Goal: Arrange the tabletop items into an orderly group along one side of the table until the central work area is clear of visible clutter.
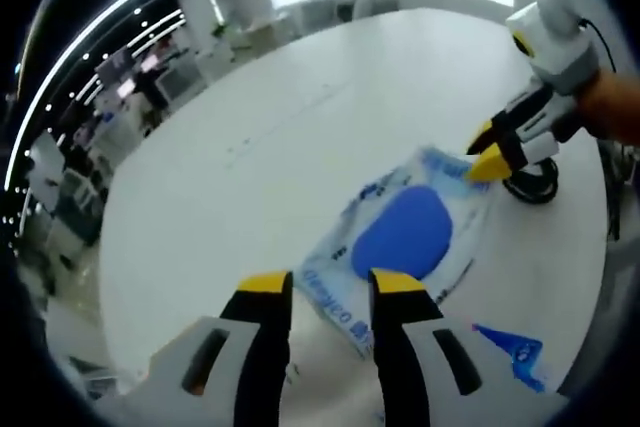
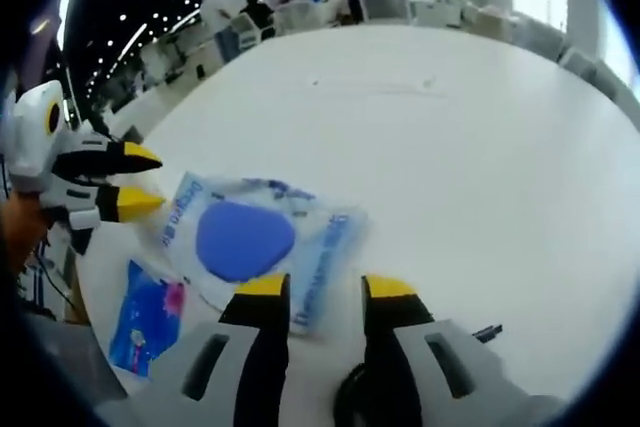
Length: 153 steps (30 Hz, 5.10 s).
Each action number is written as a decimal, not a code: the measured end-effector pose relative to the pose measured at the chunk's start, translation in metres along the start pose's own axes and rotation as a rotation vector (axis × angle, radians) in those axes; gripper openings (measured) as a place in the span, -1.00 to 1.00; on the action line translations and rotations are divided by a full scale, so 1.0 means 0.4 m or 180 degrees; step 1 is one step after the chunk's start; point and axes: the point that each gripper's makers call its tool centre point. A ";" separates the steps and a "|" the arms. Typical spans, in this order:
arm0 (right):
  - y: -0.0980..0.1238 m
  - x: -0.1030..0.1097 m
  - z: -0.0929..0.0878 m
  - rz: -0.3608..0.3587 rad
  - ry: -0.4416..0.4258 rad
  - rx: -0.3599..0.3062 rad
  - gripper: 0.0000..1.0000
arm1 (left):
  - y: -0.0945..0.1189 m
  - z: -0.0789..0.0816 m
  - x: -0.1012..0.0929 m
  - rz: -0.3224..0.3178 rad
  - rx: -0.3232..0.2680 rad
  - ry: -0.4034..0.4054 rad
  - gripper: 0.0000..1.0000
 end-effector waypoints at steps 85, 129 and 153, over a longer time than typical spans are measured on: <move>0.411 0.507 -0.105 0.0385 0.0515 -0.0780 0.90 | 0.150 -0.278 -0.088 -0.1942 -0.0249 -0.0115 0.17; 0.296 0.553 -0.132 0.0229 0.0206 -0.0408 0.69 | 0.108 -0.294 -0.065 -0.1441 -0.0280 0.0075 -1.00; 0.147 0.525 -0.210 0.0194 -0.0343 0.0274 0.09 | 0.117 -0.327 -0.056 -0.1040 -0.0195 0.0779 -1.00</move>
Point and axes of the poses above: the point that each gripper's makers call its tool centre point, and the gripper's own axes: y roughly backward along the fingers, x roughly to its left, z roughly out of its top, and after that the axes turned 11 degrees about y, right-handed
